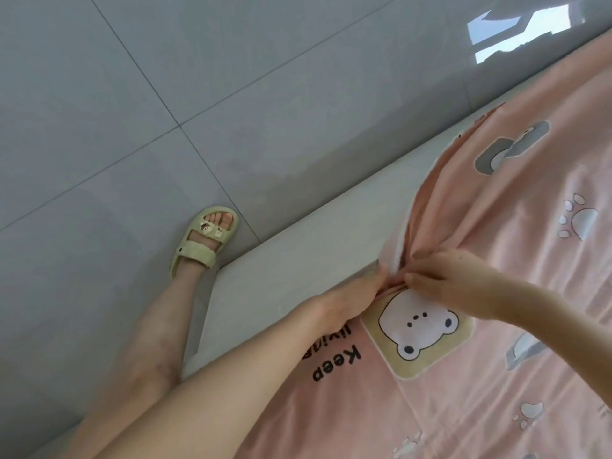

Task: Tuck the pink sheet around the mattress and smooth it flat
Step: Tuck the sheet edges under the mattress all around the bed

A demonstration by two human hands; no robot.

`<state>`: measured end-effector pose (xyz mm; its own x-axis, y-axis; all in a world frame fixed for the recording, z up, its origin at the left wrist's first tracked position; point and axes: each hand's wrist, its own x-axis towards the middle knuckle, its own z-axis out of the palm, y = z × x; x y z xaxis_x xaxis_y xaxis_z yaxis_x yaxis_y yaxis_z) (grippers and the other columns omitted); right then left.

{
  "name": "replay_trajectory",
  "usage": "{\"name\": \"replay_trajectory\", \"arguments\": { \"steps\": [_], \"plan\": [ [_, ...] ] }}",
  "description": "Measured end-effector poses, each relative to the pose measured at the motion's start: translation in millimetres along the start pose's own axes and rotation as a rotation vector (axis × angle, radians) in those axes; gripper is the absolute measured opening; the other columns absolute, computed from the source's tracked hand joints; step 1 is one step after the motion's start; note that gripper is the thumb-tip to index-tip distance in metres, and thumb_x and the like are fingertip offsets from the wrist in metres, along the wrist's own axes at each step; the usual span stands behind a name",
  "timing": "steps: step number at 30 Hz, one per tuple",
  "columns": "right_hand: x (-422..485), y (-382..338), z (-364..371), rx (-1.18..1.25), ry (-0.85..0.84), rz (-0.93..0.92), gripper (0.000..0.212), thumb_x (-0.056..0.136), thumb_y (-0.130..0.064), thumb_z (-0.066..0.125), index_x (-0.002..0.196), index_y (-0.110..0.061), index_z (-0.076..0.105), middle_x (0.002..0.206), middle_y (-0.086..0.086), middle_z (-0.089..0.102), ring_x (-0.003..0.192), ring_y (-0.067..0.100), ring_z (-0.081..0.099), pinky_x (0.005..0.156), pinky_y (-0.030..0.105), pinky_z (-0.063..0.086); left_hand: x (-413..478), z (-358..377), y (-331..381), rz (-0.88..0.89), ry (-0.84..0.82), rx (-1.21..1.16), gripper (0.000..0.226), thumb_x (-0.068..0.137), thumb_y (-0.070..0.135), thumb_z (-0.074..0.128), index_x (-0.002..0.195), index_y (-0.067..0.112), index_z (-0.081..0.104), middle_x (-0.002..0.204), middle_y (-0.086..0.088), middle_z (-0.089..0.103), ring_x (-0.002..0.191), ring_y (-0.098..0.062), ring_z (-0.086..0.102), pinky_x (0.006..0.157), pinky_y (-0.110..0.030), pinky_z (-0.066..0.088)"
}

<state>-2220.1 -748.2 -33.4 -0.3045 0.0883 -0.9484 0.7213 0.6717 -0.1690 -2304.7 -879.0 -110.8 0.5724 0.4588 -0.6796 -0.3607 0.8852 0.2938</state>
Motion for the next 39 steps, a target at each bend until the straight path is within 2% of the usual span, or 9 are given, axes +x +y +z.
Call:
{"name": "replay_trajectory", "arguments": {
  "steps": [4, 9, 13, 20, 23, 26, 30, 35, 39],
  "plan": [
    [12.3, 14.4, -10.3, 0.027, 0.246, -0.047, 0.031, 0.098, -0.032, 0.04, 0.11, -0.026, 0.069, 0.089, -0.01, 0.071, 0.093, 0.016, 0.064, 0.086, 0.025, 0.034, 10.1, 2.7, 7.3, -0.1, -0.125, -0.017, 0.064, 0.086, 0.074, 0.02, 0.142, 0.045, 0.024, 0.147, 0.007, 0.037, 0.132, -0.014, 0.039, 0.109, -0.035, 0.033],
    [38.0, 7.7, -20.7, -0.122, -0.388, 0.14, 0.054, 0.1, -0.048, 0.02, 0.137, -0.02, 0.047, 0.143, 0.004, 0.047, 0.132, 0.022, 0.041, 0.11, 0.034, 0.026, 16.8, 12.2, 6.4, -0.15, -0.298, -0.065, 0.069, 0.085, 0.073, 0.03, 0.143, 0.036, 0.029, 0.148, 0.001, 0.039, 0.131, -0.016, 0.043, 0.11, -0.035, 0.035],
    [50.2, 36.5, -28.3, -0.248, -0.581, 0.366, 0.065, 0.099, -0.054, 0.014, 0.145, -0.012, 0.034, 0.154, 0.007, 0.028, 0.142, 0.024, 0.025, 0.115, 0.036, 0.017, 11.6, 9.7, 2.1, -0.322, -0.319, -0.057, 0.08, 0.081, 0.079, 0.022, 0.144, 0.031, 0.033, 0.146, -0.005, 0.042, 0.129, -0.022, 0.046, 0.109, -0.035, 0.035],
    [68.6, 64.9, -28.8, 0.001, -0.396, 0.35, 0.056, 0.089, -0.067, 0.032, 0.12, -0.029, 0.06, 0.14, 0.001, 0.05, 0.129, 0.024, 0.043, 0.111, 0.038, 0.028, -17.7, -19.0, -15.7, 0.088, 0.386, 0.35, 0.04, 0.1, 0.039, 0.034, 0.115, 0.018, 0.064, 0.119, 0.003, 0.064, 0.111, -0.013, 0.056, 0.099, -0.031, 0.042],
    [50.7, 56.8, -32.1, 0.027, -0.094, 0.288, 0.055, 0.093, -0.062, 0.029, 0.089, -0.021, 0.066, 0.11, 0.006, 0.065, 0.098, 0.025, 0.056, 0.091, 0.034, 0.042, -38.5, -18.6, -37.6, 0.11, 0.297, 0.2, 0.036, 0.1, 0.041, 0.031, 0.118, 0.033, 0.061, 0.121, 0.018, 0.061, 0.116, -0.002, 0.052, 0.103, -0.025, 0.037],
    [25.8, 25.4, -14.5, -0.085, 0.104, 0.042, 0.044, 0.097, -0.052, 0.027, 0.107, -0.03, 0.064, 0.103, 0.0, 0.067, 0.098, 0.023, 0.059, 0.085, 0.033, 0.044, -33.5, -15.8, -48.9, 0.031, 0.201, 0.246, 0.032, 0.099, 0.045, 0.031, 0.104, 0.041, 0.062, 0.109, 0.022, 0.06, 0.107, -0.001, 0.054, 0.094, -0.017, 0.038],
    [12.1, -9.0, 38.7, -0.204, 0.141, -0.265, 0.062, 0.089, -0.05, 0.005, 0.1, -0.03, 0.062, 0.099, -0.016, 0.067, 0.097, 0.009, 0.059, 0.094, 0.029, 0.034, -20.5, -19.3, -41.7, -0.096, 0.153, 0.189, 0.04, 0.1, 0.043, 0.033, 0.103, 0.02, 0.065, 0.099, 0.006, 0.066, 0.087, -0.007, 0.063, 0.078, -0.014, 0.048],
    [40.3, -27.9, 49.3, -0.364, 0.058, -0.096, 0.065, 0.098, -0.05, 0.004, 0.075, -0.023, 0.059, 0.072, -0.003, 0.059, 0.085, 0.019, 0.058, 0.082, 0.032, 0.04, -18.9, -31.8, -23.9, -0.374, 0.063, 0.256, 0.063, 0.09, 0.066, 0.03, 0.107, 0.015, 0.064, 0.101, -0.002, 0.068, 0.085, -0.017, 0.065, 0.075, -0.027, 0.053],
    [54.4, -38.4, 48.9, -0.399, 0.015, -0.028, 0.038, 0.103, -0.038, 0.021, 0.13, -0.033, 0.047, 0.105, 0.001, 0.065, 0.106, 0.025, 0.059, 0.086, 0.037, 0.049, -44.7, -46.1, -34.9, -0.025, 0.274, 0.425, 0.04, 0.1, 0.038, 0.036, 0.122, 0.013, 0.059, 0.118, -0.002, 0.063, 0.105, -0.017, 0.059, 0.092, -0.032, 0.047]
  ]
}}
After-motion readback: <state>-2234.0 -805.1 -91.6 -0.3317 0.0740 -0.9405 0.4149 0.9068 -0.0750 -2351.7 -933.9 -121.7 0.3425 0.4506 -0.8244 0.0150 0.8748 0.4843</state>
